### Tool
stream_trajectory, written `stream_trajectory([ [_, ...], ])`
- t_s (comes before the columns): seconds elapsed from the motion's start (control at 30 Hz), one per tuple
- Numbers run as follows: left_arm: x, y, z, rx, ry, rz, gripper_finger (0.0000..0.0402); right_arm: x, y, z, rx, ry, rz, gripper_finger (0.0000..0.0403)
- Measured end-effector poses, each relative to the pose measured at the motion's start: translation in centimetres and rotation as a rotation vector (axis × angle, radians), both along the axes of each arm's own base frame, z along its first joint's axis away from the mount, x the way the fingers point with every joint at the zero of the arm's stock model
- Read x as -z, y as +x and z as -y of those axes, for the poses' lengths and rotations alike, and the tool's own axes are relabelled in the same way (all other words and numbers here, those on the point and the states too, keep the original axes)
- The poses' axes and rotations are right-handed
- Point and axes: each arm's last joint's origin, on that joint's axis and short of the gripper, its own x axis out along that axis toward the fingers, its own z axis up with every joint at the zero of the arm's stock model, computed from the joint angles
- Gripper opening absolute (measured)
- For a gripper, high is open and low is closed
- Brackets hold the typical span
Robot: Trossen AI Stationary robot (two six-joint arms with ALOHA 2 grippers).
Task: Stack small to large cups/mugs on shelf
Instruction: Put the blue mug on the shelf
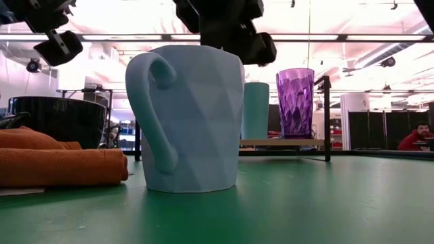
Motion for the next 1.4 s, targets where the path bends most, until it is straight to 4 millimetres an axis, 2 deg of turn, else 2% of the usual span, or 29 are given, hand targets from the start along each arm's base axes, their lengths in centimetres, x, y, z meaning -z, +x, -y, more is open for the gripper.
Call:
stream_trajectory([
  [0.1, 0.4, -0.1, 0.0, -0.003, -0.018, -0.015, 0.0064, 0.1, 0.1, -0.4, -0.005, 0.004, 0.013, 0.016],
  [0.67, 0.9, 0.0, 0.0, -0.013, -0.009, -0.026, 0.0064, 4.9, 0.1, -1.0, 0.02, 0.019, -0.053, 0.0158],
  [0.8, 1.0, 0.2, 0.0, -0.017, -0.005, -0.043, 0.0064, 5.6, -0.2, -0.8, 0.02, 0.011, -0.081, 0.0136],
  [0.9, 1.2, 0.4, 0.0, -0.019, -0.002, -0.056, 0.0064, 5.6, -0.1, -0.8, -0.012, 0.003, -0.07, 0.0096],
  [1.03, 1.3, 0.6, 0.1, -0.02, 0.003, -0.073, 0.0064, 5.1, 0.1, -0.6, -0.052, -0.015, -0.053, 0.0028],
  [1.17, 1.5, 0.8, 0.1, -0.021, 0.007, -0.091, 0.0064, 3.6, 0.8, -0.2, -0.068, -0.007, 0.003, 0.0019],
  [1.3, 1.7, 1.1, 0.2, -0.026, 0.012, -0.108, 0.0064, 0.0, 1.6, 0.2, -0.082, -0.015, 0.093, 0.0018],
  [1.4, 1.8, 1.2, 0.2, -0.043, 0.017, -0.12, 0.0064, -3.1, 1.6, 1.0, -0.101, -0.111, 0.142, 0.0018],
])
